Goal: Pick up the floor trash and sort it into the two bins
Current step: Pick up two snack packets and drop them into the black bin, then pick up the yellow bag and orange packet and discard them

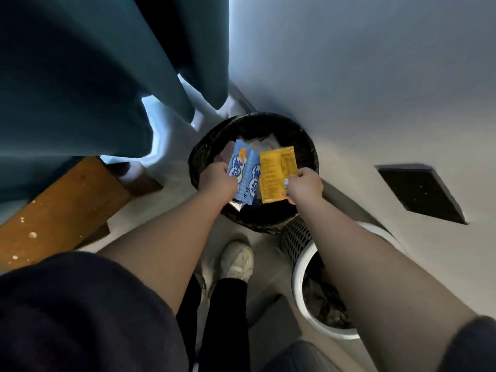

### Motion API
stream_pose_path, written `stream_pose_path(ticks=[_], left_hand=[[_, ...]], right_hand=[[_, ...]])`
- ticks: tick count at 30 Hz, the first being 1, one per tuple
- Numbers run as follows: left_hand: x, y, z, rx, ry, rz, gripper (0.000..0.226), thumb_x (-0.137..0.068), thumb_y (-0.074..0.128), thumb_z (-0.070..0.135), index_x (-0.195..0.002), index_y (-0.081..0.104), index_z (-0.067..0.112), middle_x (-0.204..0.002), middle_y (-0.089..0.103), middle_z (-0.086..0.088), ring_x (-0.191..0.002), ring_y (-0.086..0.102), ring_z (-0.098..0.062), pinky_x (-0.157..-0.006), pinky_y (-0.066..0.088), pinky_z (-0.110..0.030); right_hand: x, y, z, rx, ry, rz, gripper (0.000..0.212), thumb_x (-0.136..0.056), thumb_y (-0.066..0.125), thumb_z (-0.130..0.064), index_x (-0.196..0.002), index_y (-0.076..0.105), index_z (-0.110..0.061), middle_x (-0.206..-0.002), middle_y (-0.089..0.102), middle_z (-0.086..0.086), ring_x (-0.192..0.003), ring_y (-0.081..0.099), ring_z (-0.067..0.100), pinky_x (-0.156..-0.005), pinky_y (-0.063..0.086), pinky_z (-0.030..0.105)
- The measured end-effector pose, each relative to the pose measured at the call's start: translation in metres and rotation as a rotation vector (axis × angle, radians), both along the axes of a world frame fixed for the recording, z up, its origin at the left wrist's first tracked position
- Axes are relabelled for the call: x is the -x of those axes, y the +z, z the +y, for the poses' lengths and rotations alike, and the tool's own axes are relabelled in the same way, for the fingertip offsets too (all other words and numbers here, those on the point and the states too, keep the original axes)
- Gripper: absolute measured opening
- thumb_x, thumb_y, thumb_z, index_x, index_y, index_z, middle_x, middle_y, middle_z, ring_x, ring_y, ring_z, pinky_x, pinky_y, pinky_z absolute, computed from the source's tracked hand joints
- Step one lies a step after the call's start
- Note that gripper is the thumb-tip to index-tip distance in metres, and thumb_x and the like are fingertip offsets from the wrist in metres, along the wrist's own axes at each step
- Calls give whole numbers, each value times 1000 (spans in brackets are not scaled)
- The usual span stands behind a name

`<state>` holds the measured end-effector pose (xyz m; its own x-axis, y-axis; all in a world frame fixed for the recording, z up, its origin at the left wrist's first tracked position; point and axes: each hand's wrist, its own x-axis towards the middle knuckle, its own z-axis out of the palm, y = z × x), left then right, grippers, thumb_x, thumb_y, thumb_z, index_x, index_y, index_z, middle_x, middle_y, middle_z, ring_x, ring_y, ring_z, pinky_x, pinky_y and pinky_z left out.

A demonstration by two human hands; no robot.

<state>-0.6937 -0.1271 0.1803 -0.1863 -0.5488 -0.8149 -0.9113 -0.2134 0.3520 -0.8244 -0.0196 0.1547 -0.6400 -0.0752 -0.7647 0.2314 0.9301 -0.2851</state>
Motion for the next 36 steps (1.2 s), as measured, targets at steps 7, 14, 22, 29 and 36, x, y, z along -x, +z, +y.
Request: stream_pose_path(ticks=[7,14,22,29,36], left_hand=[[5,4,-1,201,-235,63,38,-87,57,14,-124,50,16,-118,58,-9,-107,56,-30,-79,43,-32],[-31,87,-6,397,-791,-197,85,-87,58,45,-151,8,19,-159,4,-10,-145,5,-31,-115,18,-48],[-86,261,-1,446,-869,-276,79,-92,44,53,-152,3,20,-160,-2,-9,-146,-4,-29,-116,8,-53],[-157,414,42,555,-746,-236,78,-92,40,57,-152,5,21,-160,-1,-9,-147,-6,-28,-114,3,-57],[-241,498,96,666,-372,-233,76,-93,37,57,-152,7,21,-160,-4,-8,-146,-9,-27,-114,-2,-55]], right_hand=[[-14,1,-9,19,220,12,62,-90,48,-23,-148,27,-20,-142,42,16,-121,51,38,-98,45,50],[-23,107,9,-187,980,272,69,-97,44,-40,-153,5,-29,-161,4,5,-145,12,31,-111,24,51],[-56,285,24,-218,1174,336,69,-97,37,-50,-153,0,-30,-161,-3,7,-147,-6,33,-114,7,60],[-114,433,43,-78,1159,408,69,-97,37,-53,-153,2,-33,-162,-4,5,-147,-7,32,-114,5,62],[-187,511,43,97,1438,491,76,-93,39,-58,-153,-1,-33,-161,-9,6,-146,-13,35,-112,1,65]])
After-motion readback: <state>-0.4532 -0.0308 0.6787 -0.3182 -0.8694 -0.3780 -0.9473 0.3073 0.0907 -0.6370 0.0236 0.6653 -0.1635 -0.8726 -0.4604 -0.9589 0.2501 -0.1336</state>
